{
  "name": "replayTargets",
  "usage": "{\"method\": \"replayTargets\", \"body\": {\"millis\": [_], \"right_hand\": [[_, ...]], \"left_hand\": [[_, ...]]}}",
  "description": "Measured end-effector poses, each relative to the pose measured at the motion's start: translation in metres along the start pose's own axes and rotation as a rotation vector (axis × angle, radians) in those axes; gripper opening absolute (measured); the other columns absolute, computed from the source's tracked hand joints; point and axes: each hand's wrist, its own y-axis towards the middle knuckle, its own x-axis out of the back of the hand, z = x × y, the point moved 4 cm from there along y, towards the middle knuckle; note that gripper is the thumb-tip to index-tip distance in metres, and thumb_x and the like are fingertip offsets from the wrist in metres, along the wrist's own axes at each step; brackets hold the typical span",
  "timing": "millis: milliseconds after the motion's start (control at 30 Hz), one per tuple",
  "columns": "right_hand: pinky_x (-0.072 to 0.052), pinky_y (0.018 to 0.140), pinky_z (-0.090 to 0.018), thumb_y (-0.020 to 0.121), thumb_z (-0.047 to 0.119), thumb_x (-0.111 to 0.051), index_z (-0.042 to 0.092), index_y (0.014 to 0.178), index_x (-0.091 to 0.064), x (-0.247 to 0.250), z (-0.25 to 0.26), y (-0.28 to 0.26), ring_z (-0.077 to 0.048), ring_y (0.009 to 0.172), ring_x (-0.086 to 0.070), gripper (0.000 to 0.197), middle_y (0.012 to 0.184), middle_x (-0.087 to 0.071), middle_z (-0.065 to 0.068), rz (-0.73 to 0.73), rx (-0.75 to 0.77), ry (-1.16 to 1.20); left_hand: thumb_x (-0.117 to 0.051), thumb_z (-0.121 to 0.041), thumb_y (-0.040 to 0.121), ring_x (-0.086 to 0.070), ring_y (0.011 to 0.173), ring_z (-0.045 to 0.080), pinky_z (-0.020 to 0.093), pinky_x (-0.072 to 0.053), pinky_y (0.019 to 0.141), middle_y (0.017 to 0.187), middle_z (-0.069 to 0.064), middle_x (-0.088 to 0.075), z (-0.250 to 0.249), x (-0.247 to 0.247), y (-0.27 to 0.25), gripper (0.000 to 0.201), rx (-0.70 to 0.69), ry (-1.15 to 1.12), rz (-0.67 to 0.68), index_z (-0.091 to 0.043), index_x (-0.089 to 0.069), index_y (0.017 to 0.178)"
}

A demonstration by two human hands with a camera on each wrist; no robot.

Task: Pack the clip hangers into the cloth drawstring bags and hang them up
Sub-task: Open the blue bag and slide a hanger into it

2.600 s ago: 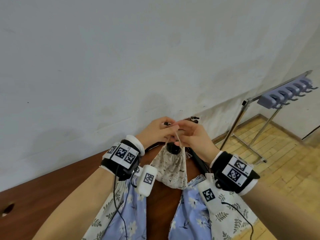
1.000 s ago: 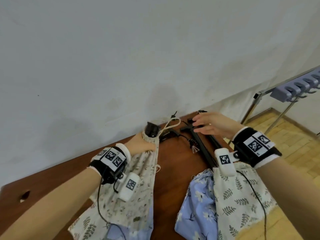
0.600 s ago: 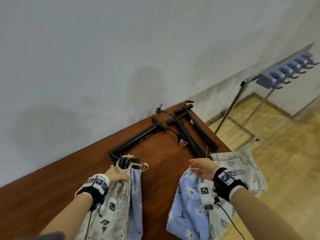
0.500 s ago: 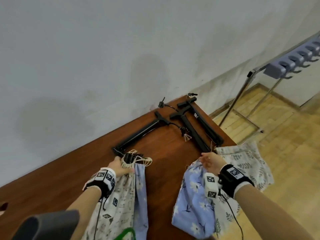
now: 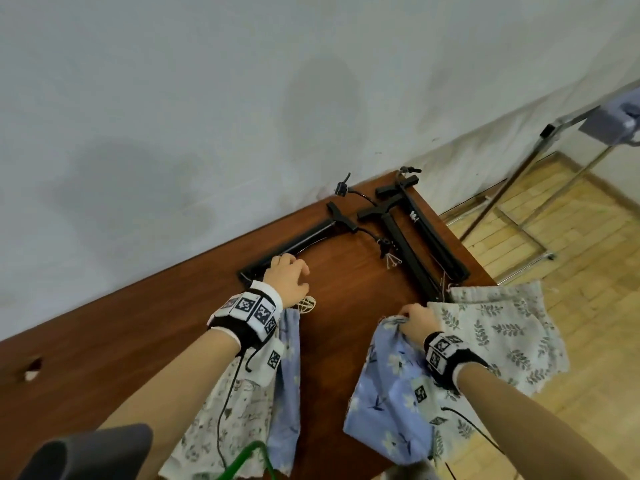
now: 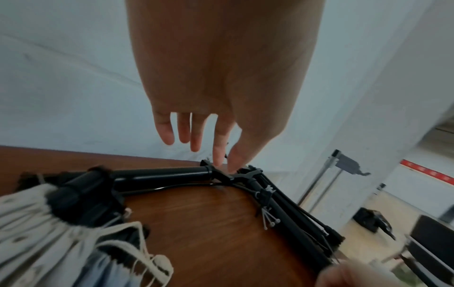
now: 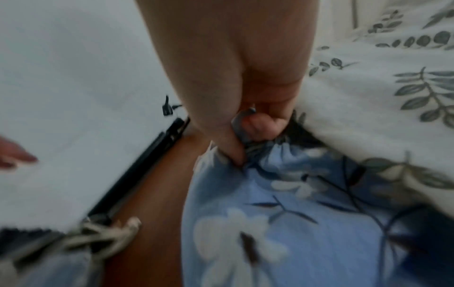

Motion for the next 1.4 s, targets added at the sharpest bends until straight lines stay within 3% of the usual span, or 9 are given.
{"method": "replayTargets", "body": {"millis": [233, 367, 567, 733, 900, 1033, 1167, 1267, 1400], "right_hand": [[-0.053, 0.069, -0.023, 0.076, -0.011, -0.057, 0.015, 0.086, -0.068, 0.083, 0.081, -0.054, -0.009, 0.073, -0.062, 0.031, 0.086, -0.067, -0.002, 0.067, 0.461, 0.510], [-0.052, 0.080, -0.020, 0.080, -0.012, -0.056, 0.011, 0.105, -0.063, 0.122, 0.105, -0.086, -0.009, 0.092, -0.064, 0.036, 0.105, -0.062, -0.002, -0.022, 0.663, 0.700], [-0.042, 0.088, -0.016, 0.086, 0.033, -0.071, 0.032, 0.115, -0.059, 0.146, 0.088, -0.086, 0.002, 0.106, -0.051, 0.032, 0.118, -0.051, 0.015, -0.148, 0.564, 0.553], [-0.050, 0.070, -0.035, 0.082, 0.021, -0.070, 0.012, 0.072, -0.066, 0.147, 0.087, -0.086, -0.022, 0.075, -0.062, 0.014, 0.073, -0.065, -0.005, -0.172, 0.514, 0.383], [-0.042, 0.088, -0.039, 0.074, 0.023, -0.066, 0.034, 0.064, -0.046, 0.164, 0.077, -0.085, -0.022, 0.099, -0.044, 0.025, 0.099, -0.046, 0.000, -0.382, 0.421, -0.012], [-0.036, 0.063, -0.028, 0.081, -0.004, -0.052, 0.020, 0.060, -0.044, 0.170, 0.073, -0.091, -0.017, 0.064, -0.042, 0.032, 0.065, -0.046, -0.001, -0.132, 0.401, 0.256], [-0.035, 0.051, -0.018, 0.087, -0.007, -0.046, 0.014, 0.071, -0.052, 0.172, 0.078, -0.106, -0.011, 0.056, -0.041, 0.026, 0.063, -0.045, 0.000, 0.005, 0.433, 0.559], [-0.040, 0.062, -0.020, 0.088, -0.001, -0.051, 0.009, 0.084, -0.061, 0.167, 0.094, -0.116, -0.013, 0.067, -0.050, 0.015, 0.075, -0.055, -0.003, 0.139, 0.514, 0.609], [-0.049, 0.071, -0.016, 0.083, 0.011, -0.074, 0.007, 0.103, -0.064, 0.163, 0.118, -0.127, -0.010, 0.083, -0.065, 0.023, 0.089, -0.068, 0.000, 0.269, 0.636, 0.577]], "left_hand": [[-0.069, -0.053, 0.079, -0.049, 0.122, 0.017, 0.040, -0.041, 0.104, 0.136, -0.001, -0.051, -0.078, -0.005, -0.018, 0.067, -0.259, -0.263, 0.355, -0.021, -0.046, 0.133], [-0.065, -0.035, 0.086, -0.064, 0.091, 0.027, 0.046, -0.052, 0.086, 0.100, 0.012, -0.068, -0.110, 0.011, -0.028, 0.031, -0.324, -0.462, 0.219, -0.010, -0.063, 0.103], [-0.062, -0.008, 0.088, -0.062, 0.100, 0.021, 0.039, -0.047, 0.095, 0.109, 0.013, -0.068, -0.106, 0.049, -0.053, 0.022, -0.277, -0.876, 0.202, -0.008, -0.068, 0.108], [-0.059, -0.025, 0.093, -0.062, 0.100, 0.024, 0.043, -0.045, 0.100, 0.110, 0.021, -0.067, -0.089, 0.067, -0.066, 0.030, -0.235, -0.926, 0.009, -0.002, -0.068, 0.110], [-0.052, -0.027, 0.097, -0.065, 0.094, 0.023, 0.034, -0.050, 0.089, 0.097, 0.007, -0.069, -0.061, 0.081, -0.080, 0.022, -0.207, -1.041, -0.238, -0.015, -0.069, 0.101], [-0.041, -0.006, 0.100, -0.056, 0.073, 0.018, 0.022, -0.045, 0.069, 0.084, 0.003, -0.062, -0.037, 0.075, -0.080, 0.028, -0.122, -0.790, -0.392, -0.023, -0.059, 0.086], [-0.036, 0.016, 0.080, -0.041, 0.068, 0.020, 0.029, -0.030, 0.056, 0.087, 0.011, -0.055, -0.032, 0.055, -0.079, 0.037, -0.068, -0.476, -0.160, -0.017, -0.052, 0.086], [-0.049, 0.006, 0.084, -0.053, 0.089, 0.020, 0.023, -0.042, 0.060, 0.111, 0.001, -0.052, -0.056, 0.042, -0.084, 0.047, -0.197, -0.398, 0.129, -0.022, -0.045, 0.122], [-0.070, -0.040, 0.075, -0.045, 0.108, 0.013, 0.030, -0.045, 0.090, 0.121, -0.004, -0.047, -0.107, 0.044, -0.084, 0.067, -0.349, -0.111, 0.039, -0.026, -0.040, 0.134]]}}
